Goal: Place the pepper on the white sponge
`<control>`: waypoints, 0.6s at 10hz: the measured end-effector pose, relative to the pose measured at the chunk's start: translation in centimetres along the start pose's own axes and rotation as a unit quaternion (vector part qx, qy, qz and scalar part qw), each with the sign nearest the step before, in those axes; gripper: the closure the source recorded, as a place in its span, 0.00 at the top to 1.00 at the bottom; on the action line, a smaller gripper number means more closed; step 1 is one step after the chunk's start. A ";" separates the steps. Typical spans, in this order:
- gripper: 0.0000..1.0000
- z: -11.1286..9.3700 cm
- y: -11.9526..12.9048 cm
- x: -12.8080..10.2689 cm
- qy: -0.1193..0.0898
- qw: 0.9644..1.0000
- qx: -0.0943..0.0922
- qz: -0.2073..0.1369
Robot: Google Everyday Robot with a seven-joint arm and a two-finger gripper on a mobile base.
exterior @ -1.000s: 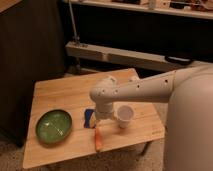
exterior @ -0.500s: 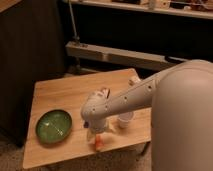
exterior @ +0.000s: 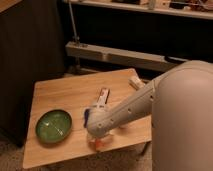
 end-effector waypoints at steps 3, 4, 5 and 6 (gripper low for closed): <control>0.62 -0.4 -1.0 0.3 0.052 0.999 -0.001 -0.005; 0.50 0.7 -1.4 -0.2 0.057 0.998 -0.015 -0.001; 0.41 1.1 -1.1 -0.7 0.061 0.998 -0.025 -0.001; 0.30 1.3 -1.1 -1.4 0.060 0.997 -0.042 0.004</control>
